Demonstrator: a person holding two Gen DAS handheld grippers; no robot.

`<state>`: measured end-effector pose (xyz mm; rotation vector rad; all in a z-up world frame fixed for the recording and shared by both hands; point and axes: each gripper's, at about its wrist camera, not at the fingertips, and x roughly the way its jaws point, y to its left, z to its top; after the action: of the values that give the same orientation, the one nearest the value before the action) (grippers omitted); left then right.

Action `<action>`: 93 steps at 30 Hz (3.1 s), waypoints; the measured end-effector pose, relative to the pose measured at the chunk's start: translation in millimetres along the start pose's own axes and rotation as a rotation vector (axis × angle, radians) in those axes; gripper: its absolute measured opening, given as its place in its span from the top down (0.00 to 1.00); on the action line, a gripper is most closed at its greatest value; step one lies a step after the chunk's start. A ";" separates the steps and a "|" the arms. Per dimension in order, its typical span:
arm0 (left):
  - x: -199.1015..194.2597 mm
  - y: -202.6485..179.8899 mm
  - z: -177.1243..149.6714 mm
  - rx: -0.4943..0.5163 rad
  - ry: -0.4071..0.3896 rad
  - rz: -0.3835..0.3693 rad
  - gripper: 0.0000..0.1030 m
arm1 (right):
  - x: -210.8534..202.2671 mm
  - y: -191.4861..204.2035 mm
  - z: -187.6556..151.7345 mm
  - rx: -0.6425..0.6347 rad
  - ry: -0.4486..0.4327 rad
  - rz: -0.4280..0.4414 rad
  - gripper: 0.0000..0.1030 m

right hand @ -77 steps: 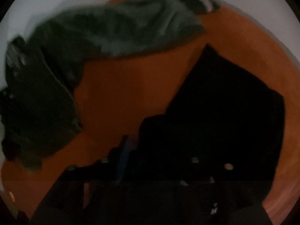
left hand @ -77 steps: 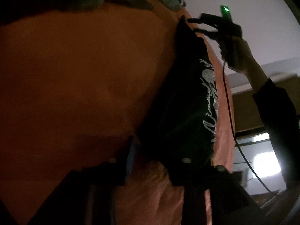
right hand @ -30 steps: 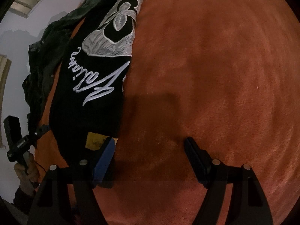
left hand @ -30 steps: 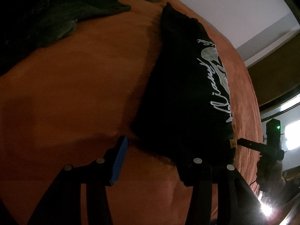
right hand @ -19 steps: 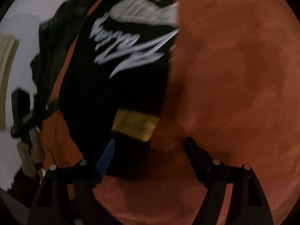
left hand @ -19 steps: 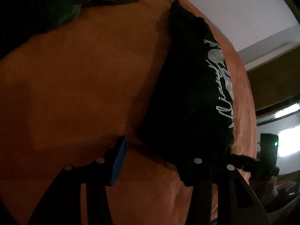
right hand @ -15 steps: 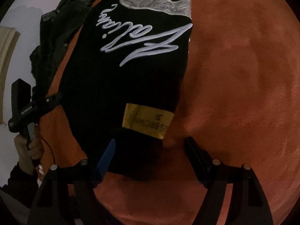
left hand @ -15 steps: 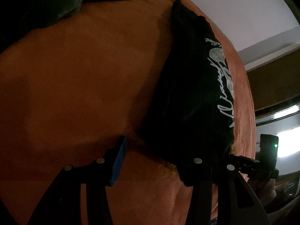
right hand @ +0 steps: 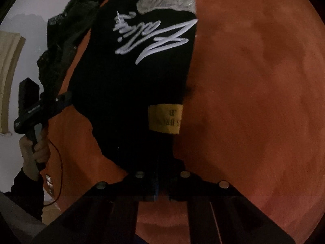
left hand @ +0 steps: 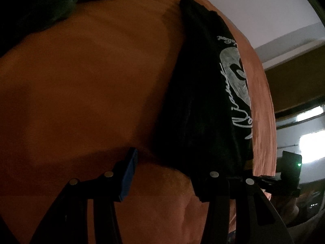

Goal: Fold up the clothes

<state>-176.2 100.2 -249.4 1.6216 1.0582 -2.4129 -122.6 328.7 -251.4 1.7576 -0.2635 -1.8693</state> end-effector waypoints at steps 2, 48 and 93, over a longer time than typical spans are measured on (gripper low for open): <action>-4.6 -5.3 -1.9 0.012 0.020 0.016 0.51 | -15.3 -0.8 -8.5 -0.014 -0.021 -0.003 0.97; 5.8 -39.2 6.2 -0.040 0.217 -0.109 0.94 | 1.6 -27.2 12.9 0.098 -0.180 -0.023 0.85; 32.9 -20.7 -1.1 -0.124 0.111 -0.274 0.93 | -53.6 -51.0 10.4 0.085 -0.350 -0.204 0.89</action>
<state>-198.3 127.3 -266.6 1.6839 1.5084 -2.3769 -146.4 396.1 -229.7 1.5497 -0.3082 -2.3451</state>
